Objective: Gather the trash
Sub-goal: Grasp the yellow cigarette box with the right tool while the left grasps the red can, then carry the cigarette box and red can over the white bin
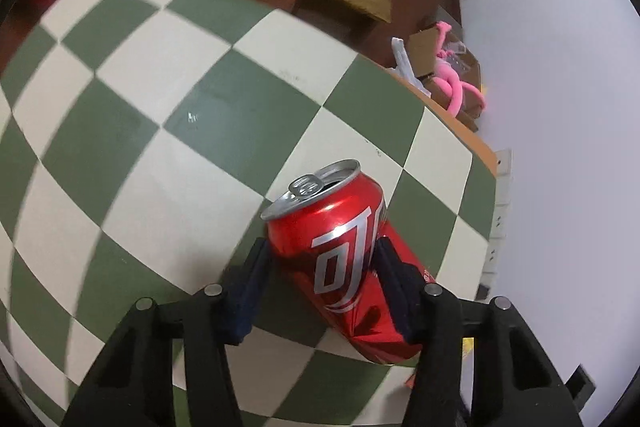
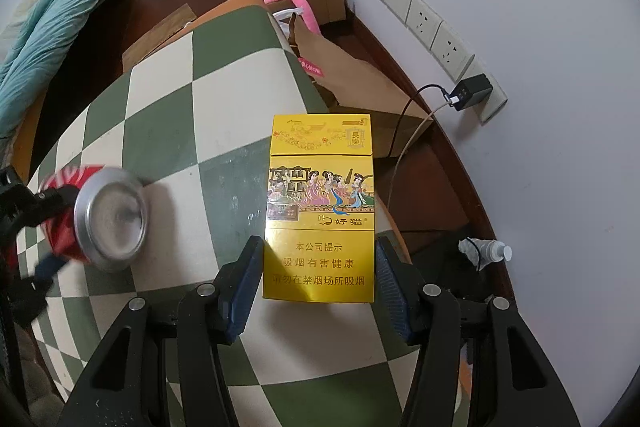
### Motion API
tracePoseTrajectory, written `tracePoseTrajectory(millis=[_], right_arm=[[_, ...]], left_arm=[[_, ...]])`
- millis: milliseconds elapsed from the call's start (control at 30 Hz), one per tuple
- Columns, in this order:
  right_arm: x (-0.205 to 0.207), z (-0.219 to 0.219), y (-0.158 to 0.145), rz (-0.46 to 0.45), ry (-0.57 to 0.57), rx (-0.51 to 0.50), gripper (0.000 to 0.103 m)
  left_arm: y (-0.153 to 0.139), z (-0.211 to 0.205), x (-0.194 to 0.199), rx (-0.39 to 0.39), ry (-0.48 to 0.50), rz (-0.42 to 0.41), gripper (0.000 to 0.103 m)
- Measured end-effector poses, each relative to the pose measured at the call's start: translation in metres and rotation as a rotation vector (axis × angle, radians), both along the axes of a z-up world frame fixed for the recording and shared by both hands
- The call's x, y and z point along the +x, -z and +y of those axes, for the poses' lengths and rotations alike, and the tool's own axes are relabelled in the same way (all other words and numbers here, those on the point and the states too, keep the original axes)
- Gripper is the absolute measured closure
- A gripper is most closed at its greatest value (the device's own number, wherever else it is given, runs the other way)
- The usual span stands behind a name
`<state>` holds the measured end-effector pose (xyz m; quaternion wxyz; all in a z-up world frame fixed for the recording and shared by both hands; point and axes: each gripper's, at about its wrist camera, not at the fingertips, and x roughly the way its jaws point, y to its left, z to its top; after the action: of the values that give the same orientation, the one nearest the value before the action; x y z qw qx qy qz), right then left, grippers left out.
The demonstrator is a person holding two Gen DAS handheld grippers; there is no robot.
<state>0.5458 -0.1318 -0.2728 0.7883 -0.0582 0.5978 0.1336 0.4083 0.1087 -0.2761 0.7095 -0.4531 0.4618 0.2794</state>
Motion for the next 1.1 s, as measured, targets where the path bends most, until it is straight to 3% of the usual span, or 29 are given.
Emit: tracePoseTrajectory(millis=[267, 533, 867, 1100], right_arm=[[-0.015, 0.001, -0.005, -0.008, -0.035, 0.029, 0.045], [-0.058, 0.009, -0.039, -0.049, -0.129, 0.106, 0.046], [-0.16, 0.058, -0.109, -0.093, -0.32, 0.252, 0.046], [-0.261, 0.119, -0.141, -0.066, -0.491, 0.363, 0.046]], left_arm=[[-0.022, 0.0, -0.022, 0.152, 0.129, -0.038, 0.054], [-0.08, 0.013, -0.082, 0.322, 0.172, -0.114, 0.054], [-0.162, 0.043, -0.219, 0.489, 0.125, -0.18, 0.054], [-0.192, 0.069, -0.328, 0.566, 0.039, -0.158, 0.054]])
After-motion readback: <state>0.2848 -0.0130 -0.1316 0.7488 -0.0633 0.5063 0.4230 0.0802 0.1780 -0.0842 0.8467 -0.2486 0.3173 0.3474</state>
